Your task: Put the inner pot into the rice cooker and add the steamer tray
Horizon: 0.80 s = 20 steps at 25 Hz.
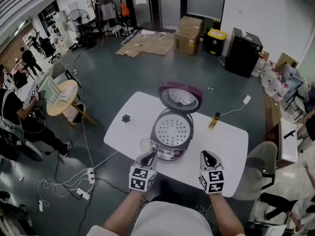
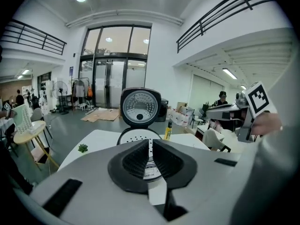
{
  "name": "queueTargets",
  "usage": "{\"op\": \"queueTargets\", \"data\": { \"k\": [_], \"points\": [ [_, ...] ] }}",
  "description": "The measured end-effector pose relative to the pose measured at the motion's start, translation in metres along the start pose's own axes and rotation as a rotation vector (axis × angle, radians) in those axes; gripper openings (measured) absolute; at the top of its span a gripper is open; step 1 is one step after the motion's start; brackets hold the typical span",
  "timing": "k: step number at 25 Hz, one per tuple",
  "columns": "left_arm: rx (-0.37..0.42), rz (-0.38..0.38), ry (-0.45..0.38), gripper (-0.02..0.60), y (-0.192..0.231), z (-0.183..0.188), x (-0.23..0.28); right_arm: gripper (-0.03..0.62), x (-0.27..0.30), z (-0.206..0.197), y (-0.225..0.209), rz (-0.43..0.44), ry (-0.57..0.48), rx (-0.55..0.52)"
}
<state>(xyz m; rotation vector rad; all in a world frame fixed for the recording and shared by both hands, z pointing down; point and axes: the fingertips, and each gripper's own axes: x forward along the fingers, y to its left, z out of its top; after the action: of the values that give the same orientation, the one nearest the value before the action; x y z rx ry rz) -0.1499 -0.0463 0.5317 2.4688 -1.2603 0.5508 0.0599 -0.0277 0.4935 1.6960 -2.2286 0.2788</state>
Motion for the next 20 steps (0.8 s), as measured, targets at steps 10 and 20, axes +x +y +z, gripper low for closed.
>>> {"op": "queueTargets", "data": {
  "k": [10,20],
  "points": [
    [-0.004,0.02,-0.052,0.025,-0.007,0.002,-0.049,0.012,-0.039,0.014,0.019,0.037,-0.064,-0.015],
    [0.019,-0.053,-0.098,0.014,0.019,0.017,-0.077,0.012,-0.047,0.039,0.052,0.057,-0.099,-0.001]
  ]
}}
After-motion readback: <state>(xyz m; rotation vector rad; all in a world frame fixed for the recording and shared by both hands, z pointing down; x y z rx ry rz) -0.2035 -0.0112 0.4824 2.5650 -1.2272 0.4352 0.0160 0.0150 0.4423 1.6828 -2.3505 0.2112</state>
